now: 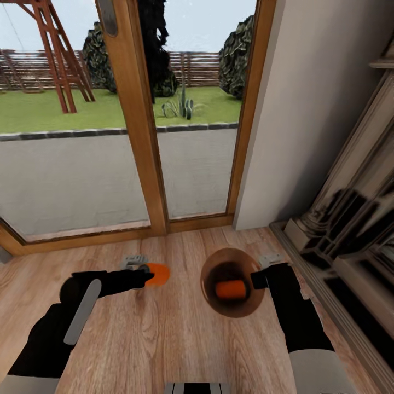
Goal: Put the three can of soda from the living room inside the tash can in the kitchen.
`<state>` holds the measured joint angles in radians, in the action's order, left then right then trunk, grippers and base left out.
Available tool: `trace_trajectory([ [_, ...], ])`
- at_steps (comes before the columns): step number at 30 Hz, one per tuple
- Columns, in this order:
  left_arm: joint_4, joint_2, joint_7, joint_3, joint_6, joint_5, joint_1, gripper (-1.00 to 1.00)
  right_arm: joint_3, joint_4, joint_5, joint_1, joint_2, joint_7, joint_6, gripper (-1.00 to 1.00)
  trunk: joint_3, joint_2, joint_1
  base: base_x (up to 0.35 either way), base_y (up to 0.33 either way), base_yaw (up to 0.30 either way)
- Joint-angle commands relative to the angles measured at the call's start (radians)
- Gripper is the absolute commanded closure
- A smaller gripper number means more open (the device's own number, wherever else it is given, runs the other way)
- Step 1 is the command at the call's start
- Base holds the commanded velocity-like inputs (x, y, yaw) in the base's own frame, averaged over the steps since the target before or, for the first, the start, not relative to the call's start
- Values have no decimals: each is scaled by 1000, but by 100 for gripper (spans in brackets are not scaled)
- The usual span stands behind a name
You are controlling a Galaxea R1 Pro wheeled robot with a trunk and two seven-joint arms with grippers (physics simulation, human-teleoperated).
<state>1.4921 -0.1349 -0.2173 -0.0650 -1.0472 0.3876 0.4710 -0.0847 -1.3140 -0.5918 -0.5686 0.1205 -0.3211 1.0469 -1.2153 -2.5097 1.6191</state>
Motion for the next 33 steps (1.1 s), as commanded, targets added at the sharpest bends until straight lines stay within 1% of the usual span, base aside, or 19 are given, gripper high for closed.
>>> trace_trajectory([
  [1,23,0,-14,0,0,-3,0,100,2,6,7,-1,0,1,0,100,0,0,0,0,0,0],
  [3,49,0,-40,-1,0,-3,0,100,3,16,7,-1,-1,1,0,100,0,0,0,0,0,0],
  [4,63,0,-71,-1,0,-3,0,100,2,33,7,-1,-1,1,0,100,0,0,0,0,0,0],
  [6,71,0,-113,-1,0,-3,0,100,2,46,7,-1,-2,1,0,100,0,0,0,0,0,0],
  [7,80,-2,-173,0,0,-2,0,100,2,54,7,-2,-2,1,0,100,0,0,0,0,0,0],
  [8,82,-4,-196,0,0,-2,0,100,2,56,7,-2,-2,1,0,100,0,0,0,0,0,0],
  [9,85,-11,-242,0,0,-2,0,100,2,58,7,-2,-2,1,0,100,0,0,0,0,0,0],
  [11,87,-23,-288,0,0,-1,0,100,2,60,7,-2,-2,1,0,100,0,0,0,0,0,0],
  [13,89,-43,-391,1,0,9,0,100,2,64,7,-3,-1,1,0,100,0,0,0,0,0,0],
  [14,90,-46,-417,1,0,12,0,100,3,67,7,-3,-1,1,0,100,0,0,0,0,0,0],
  [17,91,-65,-554,1,0,20,0,100,3,88,7,-5,-1,1,0,100,0,0,0,0,0,0],
  [19,91,-72,-599,1,0,22,0,100,3,92,7,-6,0,1,0,100,0,0,0,0,0,0],
  [21,91,-76,-667,0,0,24,0,100,4,96,7,-9,1,1,0,100,0,0,0,0,0,0],
  [23,91,-77,-707,0,0,25,0,100,5,97,7,-10,3,1,0,100,0,0,0,0,0,0],
  [24,85,-83,-712,5,0,23,0,100,10,96,0,-11,9,-1,0,100,0,0,0,0,0,0],
  [25,82,-89,-717,11,0,19,0,100,15,96,-14,-11,8,-1,0,100,0,0,0,0,0,0],
  [27,84,-100,-728,22,0,20,0,100,24,97,-13,-11,7,-1,0,100,0,0,0,0,0,0],
  [31,84,-102,-749,45,0,20,0,100,24,97,-29,-11,7,-1,0,100,0,0,0,0,0,0],
  [33,84,-102,-760,47,0,20,0,100,24,97,-40,-11,7,-1,0,100,0,0,0,0,0,0],
])
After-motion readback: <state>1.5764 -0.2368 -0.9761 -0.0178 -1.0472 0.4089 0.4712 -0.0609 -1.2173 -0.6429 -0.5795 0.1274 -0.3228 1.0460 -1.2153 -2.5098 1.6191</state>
